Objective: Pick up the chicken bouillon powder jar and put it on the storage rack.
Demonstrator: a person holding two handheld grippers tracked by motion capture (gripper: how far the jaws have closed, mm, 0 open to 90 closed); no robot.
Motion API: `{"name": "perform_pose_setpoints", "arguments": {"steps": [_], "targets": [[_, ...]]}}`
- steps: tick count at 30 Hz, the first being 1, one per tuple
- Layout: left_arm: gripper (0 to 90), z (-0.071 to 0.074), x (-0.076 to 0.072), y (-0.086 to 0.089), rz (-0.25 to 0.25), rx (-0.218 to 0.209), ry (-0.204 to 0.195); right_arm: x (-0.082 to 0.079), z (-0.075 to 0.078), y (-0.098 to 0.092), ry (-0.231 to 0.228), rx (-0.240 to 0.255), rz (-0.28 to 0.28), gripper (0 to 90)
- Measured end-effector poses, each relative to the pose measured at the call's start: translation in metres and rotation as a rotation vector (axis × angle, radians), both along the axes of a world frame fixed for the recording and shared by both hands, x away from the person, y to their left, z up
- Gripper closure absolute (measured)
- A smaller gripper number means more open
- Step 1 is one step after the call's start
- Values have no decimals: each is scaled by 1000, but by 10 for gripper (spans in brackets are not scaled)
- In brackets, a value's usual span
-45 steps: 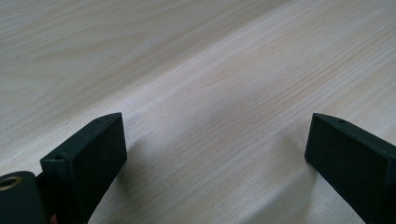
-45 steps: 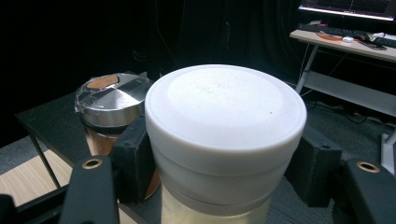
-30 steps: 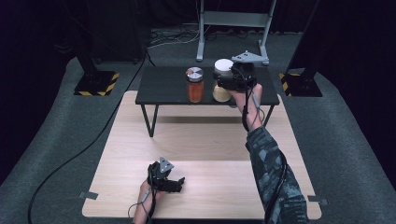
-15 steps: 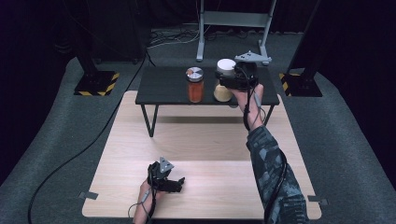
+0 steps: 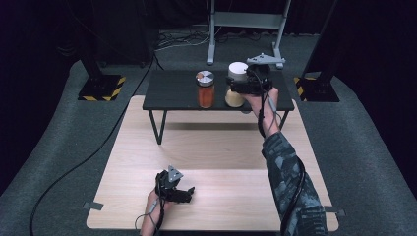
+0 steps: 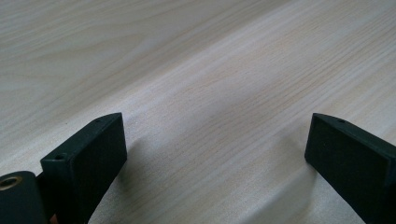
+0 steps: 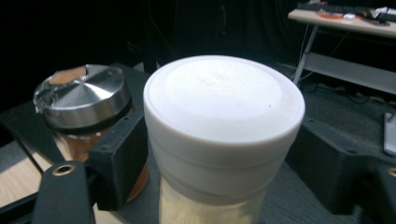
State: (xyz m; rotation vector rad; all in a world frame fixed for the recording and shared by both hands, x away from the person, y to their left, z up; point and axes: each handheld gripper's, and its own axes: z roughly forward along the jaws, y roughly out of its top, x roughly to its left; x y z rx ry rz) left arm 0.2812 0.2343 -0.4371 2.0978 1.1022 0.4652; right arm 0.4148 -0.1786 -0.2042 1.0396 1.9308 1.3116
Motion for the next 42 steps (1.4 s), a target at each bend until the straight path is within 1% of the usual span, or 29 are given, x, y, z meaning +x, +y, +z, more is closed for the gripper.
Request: {"name": "perform_pose_setpoints", "arguments": {"steps": [1, 2, 4, 5, 9, 11, 16, 18, 20, 23, 28, 31, 37, 42], "targets": [[52, 0, 0, 0, 0, 0, 0, 2, 4, -1, 23, -8, 9, 151], [52, 0, 0, 0, 0, 0, 0, 1, 8, -1, 33, -24, 9, 139], [52, 0, 0, 0, 1, 0, -1, 3, 14, -3, 63, -34, 24, 120], [52, 0, 0, 0, 1, 0, -1, 2, 16, -3, 65, -47, 21, 114], [52, 0, 0, 0, 2, 1, -1, 3, 23, -4, 115, -75, 40, 66], [52, 0, 0, 0, 2, 2, -1, 2, 24, -5, 131, -82, 52, 58], [53, 0, -1, -1, 3, 2, -2, -5, 22, -9, 171, -121, 85, 24], [53, 0, -1, 0, 4, -1, -2, -10, 19, -8, 188, -150, 100, 19], [52, 0, 0, 0, 3, 1, -1, -14, 16, -8, 199, -168, 107, 16], [53, 0, 0, 0, 3, 1, -1, -20, 8, -9, 218, -201, 119, 14], [52, 0, 0, 0, 3, 1, -1, -29, -11, -13, 255, -230, 140, 11], [52, 0, 0, 0, 4, 0, -1, -36, -25, -17, 275, -239, 155, 11], [52, 0, 0, 0, 4, -1, 0, -51, -57, -20, 311, -258, 173, 10], [52, 0, 0, 0, 3, 0, 0, -64, -91, -23, 331, -241, 180, 8]]}}
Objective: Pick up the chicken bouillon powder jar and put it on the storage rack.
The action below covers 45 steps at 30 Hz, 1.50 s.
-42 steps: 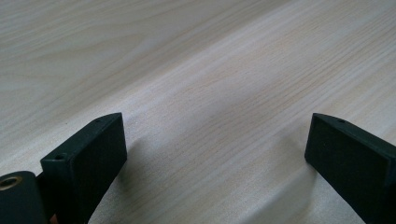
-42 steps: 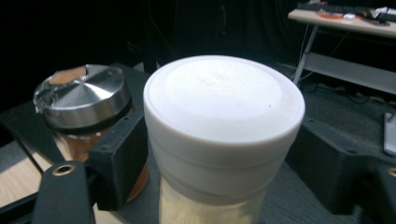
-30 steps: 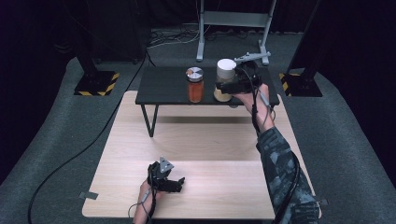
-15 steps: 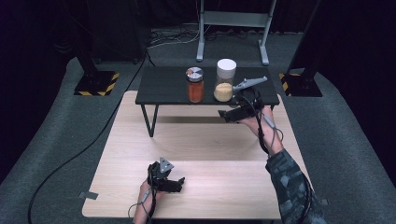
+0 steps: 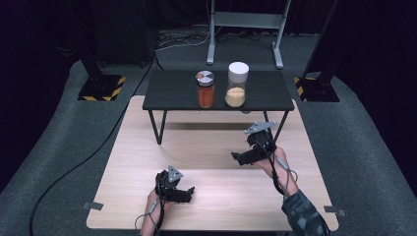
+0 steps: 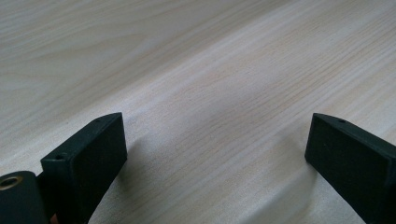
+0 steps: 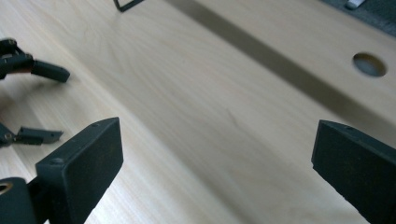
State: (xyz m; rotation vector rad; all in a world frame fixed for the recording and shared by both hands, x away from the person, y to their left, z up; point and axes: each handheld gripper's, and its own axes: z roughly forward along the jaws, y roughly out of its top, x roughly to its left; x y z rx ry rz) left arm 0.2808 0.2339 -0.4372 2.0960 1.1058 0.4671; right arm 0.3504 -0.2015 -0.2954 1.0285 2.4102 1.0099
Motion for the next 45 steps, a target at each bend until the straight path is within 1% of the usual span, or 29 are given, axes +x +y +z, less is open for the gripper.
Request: {"name": "perform_pose_setpoints", "arguments": {"steps": [1, 4, 6, 7, 8, 10, 12, 14, 16, 17, 19, 21, 22, 24, 25, 26, 27, 29, 33, 42, 45], "targets": [[52, 0, 0, 0, 0, 0, 0, -3, -7, -1, 3, -1, -2, 7], [52, 0, 0, 0, 0, 0, 0, -11, -28, -5, 21, 26, -11, 0], [52, 0, 0, 0, 0, 0, 0, -20, -42, -5, 13, 23, -28, 0], [52, 0, 0, 0, 0, 0, 0, -24, -49, -7, 17, 30, -37, 0], [52, 0, 0, 0, 0, 0, 0, -28, -57, -9, 17, 41, -46, 0], [52, 0, 0, 0, 0, 0, 0, -39, -72, -12, 3, 59, -69, 0], [52, 0, 0, 0, 0, 0, 0, -48, -87, -19, 8, 99, -90, 0], [52, 0, 0, 0, 1, -1, -1, -58, -101, -22, 5, 115, -111, 0], [52, 0, 0, 0, 0, 0, 0, -69, -114, -25, -18, 134, -131, 0], [52, 0, 0, 0, 0, 0, 0, -73, -119, -25, -25, 130, -141, 0], [52, 0, 0, 0, 0, 0, 0, -85, -127, -22, -70, 108, -162, 0], [52, 0, 0, 0, 0, 0, 0, -92, -134, -25, -93, 126, -169, 0], [52, 0, 0, 0, 0, 0, 0, -94, -136, -25, -100, 123, -173, 0], [52, 0, 0, 0, 0, 0, 0, -98, -138, -20, -117, 82, -184, 0], [52, 0, 0, 0, 0, 0, 0, -99, -139, -20, -123, 85, -185, 0], [52, 0, 0, 0, 0, 0, 0, -99, -141, -23, -118, 101, -187, 0], [52, 0, 0, 0, 0, 0, 0, -98, -142, -24, -110, 106, -188, 0], [51, 0, 0, 0, 1, 1, -1, -97, -143, -24, -104, 98, -190, 0], [51, 0, 0, 0, 1, 1, -1, -94, -146, -26, -90, 107, -194, 0], [52, 0, 0, 0, 1, 1, -2, -97, -149, -30, -96, 135, -206, 0], [52, 0, 0, 0, 0, 1, -2, -98, -149, -27, -104, 121, -202, 0]]}}
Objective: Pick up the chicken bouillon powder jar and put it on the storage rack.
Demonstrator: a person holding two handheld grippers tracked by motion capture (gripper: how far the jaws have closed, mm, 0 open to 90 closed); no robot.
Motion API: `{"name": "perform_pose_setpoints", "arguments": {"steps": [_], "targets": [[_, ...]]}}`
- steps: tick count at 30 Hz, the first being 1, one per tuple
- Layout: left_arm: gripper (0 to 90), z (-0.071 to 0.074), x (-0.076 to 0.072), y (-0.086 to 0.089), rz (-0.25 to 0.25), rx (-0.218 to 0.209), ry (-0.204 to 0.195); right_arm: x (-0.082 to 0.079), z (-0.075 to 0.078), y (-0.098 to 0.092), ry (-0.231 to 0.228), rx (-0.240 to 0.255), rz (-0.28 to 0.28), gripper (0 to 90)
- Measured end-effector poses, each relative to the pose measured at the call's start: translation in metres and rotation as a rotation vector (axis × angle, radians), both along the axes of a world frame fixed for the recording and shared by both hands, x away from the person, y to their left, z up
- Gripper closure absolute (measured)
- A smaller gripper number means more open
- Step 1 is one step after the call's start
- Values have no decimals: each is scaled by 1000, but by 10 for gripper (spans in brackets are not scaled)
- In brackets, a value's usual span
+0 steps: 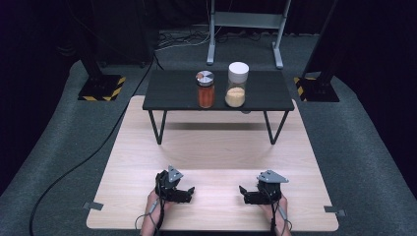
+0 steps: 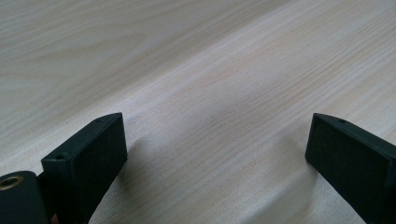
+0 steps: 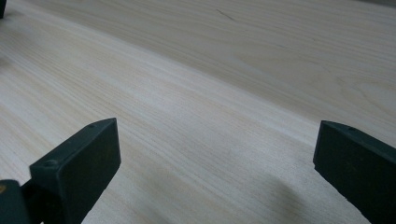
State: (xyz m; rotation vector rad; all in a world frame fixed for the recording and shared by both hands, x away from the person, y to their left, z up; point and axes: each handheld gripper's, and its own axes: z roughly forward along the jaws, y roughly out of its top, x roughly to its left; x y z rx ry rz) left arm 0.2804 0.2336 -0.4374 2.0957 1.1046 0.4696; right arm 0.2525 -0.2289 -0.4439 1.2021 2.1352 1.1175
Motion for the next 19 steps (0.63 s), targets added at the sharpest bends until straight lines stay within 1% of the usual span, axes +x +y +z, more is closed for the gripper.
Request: {"name": "perform_pose_setpoints", "arguments": {"steps": [2, 8, 14, 19], "targets": [[52, 0, 0, 0, 0, 0, 0, 0, 0, 2, -3, -10, 0, 0], [53, 0, 0, 0, 0, 1, -1, -1, -1, 0, -4, 7, -10, 0], [54, 0, -1, 0, 0, 1, -3, 0, 0, 1, 1, -6, -6, 1], [53, 0, -1, -1, 0, 3, -3, -1, 0, 1, -1, -5, -8, 0]]}}
